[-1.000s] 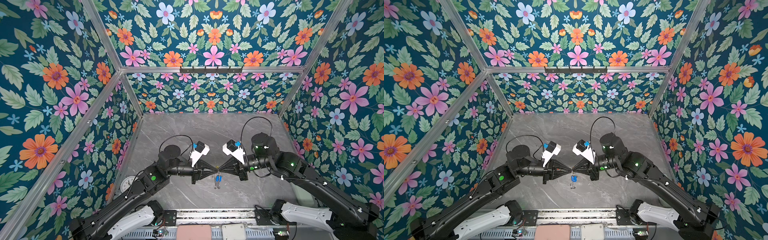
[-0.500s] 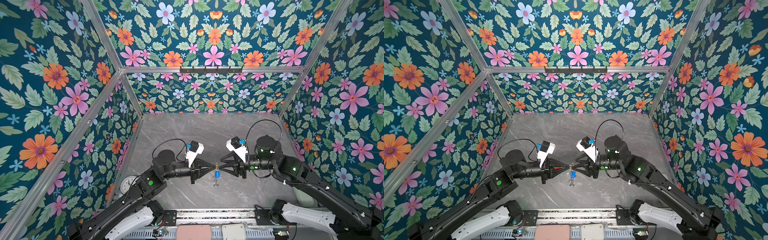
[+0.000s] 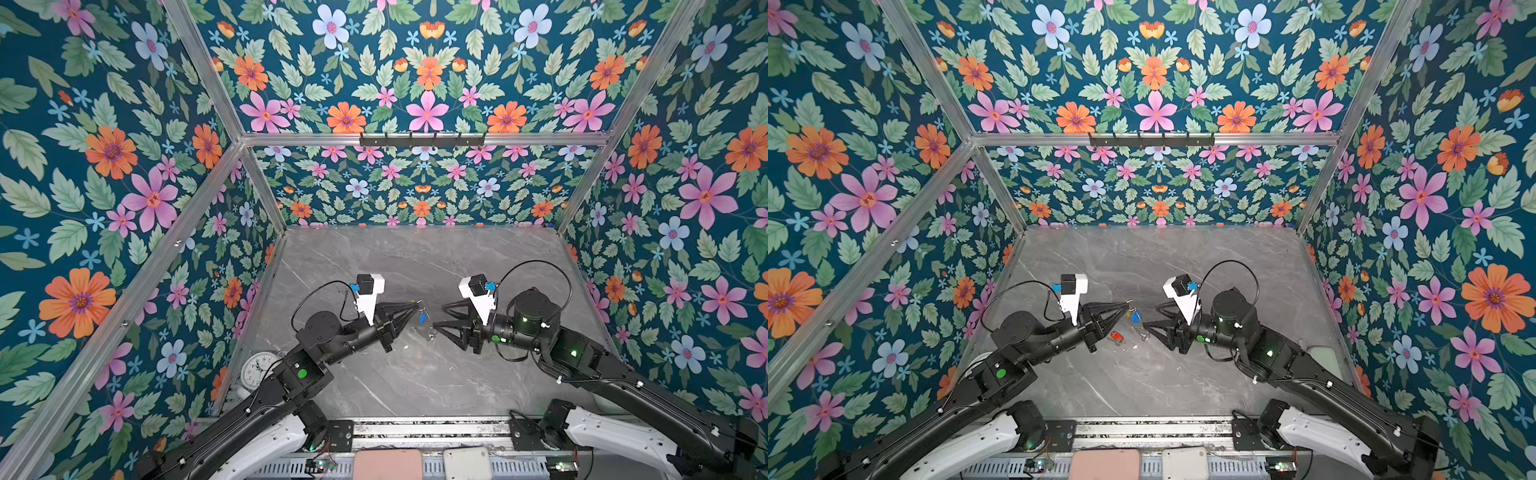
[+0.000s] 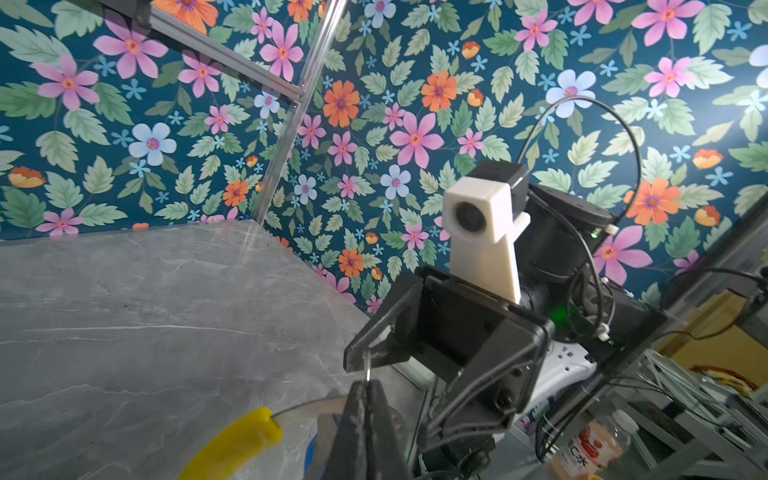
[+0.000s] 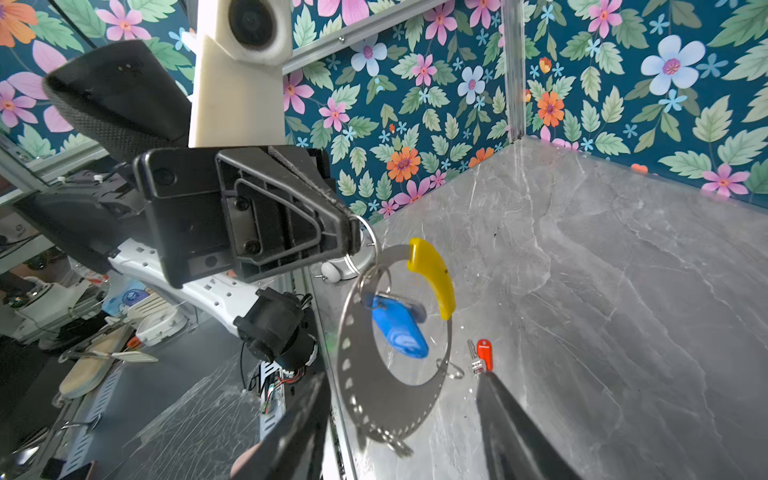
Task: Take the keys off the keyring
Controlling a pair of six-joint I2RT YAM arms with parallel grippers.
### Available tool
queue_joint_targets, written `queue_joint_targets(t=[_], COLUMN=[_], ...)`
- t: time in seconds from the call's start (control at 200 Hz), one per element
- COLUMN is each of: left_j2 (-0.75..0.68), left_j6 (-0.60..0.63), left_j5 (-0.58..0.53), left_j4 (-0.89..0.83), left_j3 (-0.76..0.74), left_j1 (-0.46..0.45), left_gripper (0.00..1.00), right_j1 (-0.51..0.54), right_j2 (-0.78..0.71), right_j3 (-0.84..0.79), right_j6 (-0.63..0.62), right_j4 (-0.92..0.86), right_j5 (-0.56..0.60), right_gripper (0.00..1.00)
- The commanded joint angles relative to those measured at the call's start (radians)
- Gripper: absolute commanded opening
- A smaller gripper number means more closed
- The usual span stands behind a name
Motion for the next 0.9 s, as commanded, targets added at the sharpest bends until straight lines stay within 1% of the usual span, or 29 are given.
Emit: queue_joint_targets(t=[0.0, 0.085, 0.245, 0.295, 0.405, 0.57, 0.8, 0.865, 0.895], left_j2=[0.006, 0.013, 0.018, 0.019, 0.02, 0.024, 0.03, 0.034, 0.035], left_j6=[-0.019, -0.023, -0.032, -0.036, -0.037, -0.041, -0.041, -0.042, -0.042], left_j5=[-0.052, -0.05, -0.033, -0.029, -0.029, -0.028, -0.037, -0.042, -0.045], left_j4=[0.074, 0.08, 0.097, 0.103, 0.105, 0.107, 0.094, 0.088, 0.085], left_j3=[-0.003, -0.001, -0.005, -0.007, -0.007, -0.007, -0.001, -0.001, 0.001], left_j1=[-0.001, -0.003, -0.003, -0.003, -0.004, -0.004, -0.005, -0.007, -0.007], left_gripper=[0.0, 0.0, 0.0, 0.0, 0.0, 0.0, 0.0, 0.0, 0.0], right_j1=[0.02, 0.032, 0.033, 0.033, 0.034, 0.033, 0.035, 0.035, 0.035], right_j2=[0.017, 0.033, 0.059, 0.069, 0.086, 0.094, 0.101, 0.103, 0.103], right_j3=[-0.005, -0.002, 0.011, 0.013, 0.024, 0.037, 0.059, 0.066, 0.067], right_j6=[-0.001, -0.015, -0.024, -0.026, -0.034, -0.043, -0.052, -0.053, -0.053], right_j4=[0.079, 0.086, 0.086, 0.084, 0.073, 0.059, 0.035, 0.031, 0.026], right_j5=[0.074, 0.101, 0.098, 0.09, 0.07, 0.058, 0.06, 0.071, 0.075], right_gripper=[0.58, 0.59, 0.59, 0.57, 0.47, 0.26, 0.08, 0.01, 0.0])
